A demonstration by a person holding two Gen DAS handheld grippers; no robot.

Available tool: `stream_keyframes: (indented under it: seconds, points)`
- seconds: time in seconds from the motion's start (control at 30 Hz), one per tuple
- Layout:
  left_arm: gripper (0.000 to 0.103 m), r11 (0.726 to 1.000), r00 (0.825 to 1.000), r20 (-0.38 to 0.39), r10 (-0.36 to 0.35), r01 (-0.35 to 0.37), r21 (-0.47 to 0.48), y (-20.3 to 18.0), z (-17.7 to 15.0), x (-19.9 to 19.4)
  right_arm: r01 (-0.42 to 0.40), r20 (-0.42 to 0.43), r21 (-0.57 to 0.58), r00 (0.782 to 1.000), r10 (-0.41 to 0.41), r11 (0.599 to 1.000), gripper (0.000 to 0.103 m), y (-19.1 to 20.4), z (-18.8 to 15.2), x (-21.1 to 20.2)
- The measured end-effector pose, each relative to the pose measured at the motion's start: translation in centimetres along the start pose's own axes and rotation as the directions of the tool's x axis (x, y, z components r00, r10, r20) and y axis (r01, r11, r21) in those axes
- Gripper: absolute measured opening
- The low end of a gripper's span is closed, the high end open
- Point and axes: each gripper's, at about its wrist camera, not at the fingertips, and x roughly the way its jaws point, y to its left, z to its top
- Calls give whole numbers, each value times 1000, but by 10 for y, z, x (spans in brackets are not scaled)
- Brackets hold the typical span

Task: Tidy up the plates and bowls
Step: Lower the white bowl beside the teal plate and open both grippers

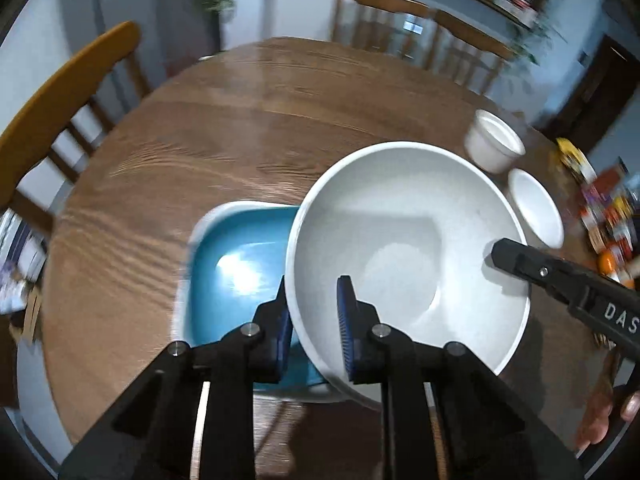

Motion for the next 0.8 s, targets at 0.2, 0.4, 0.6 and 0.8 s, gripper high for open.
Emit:
stream_keyframes:
  seconds: [0.2, 0.4, 0.6, 0.8]
  points:
    - [21, 991, 997, -66, -30, 38, 127, -40, -9, 19, 77, -46, 92, 996, -73, 993, 8, -41, -27, -8]
    - [23, 982, 991, -131, -16, 40, 185, -51, -18, 42, 115, -77, 158, 992, -103, 981, 8, -67, -44, -5]
    - [35, 978, 993, -121, -9, 34, 206, -57, -20, 39, 151, -70, 150, 987, -142, 977, 10, -68, -46, -9]
    - [58, 976, 998, -59, 3, 10, 216, -64, -11, 24, 182, -9, 156, 983, -183, 971, 27, -78, -40, -34]
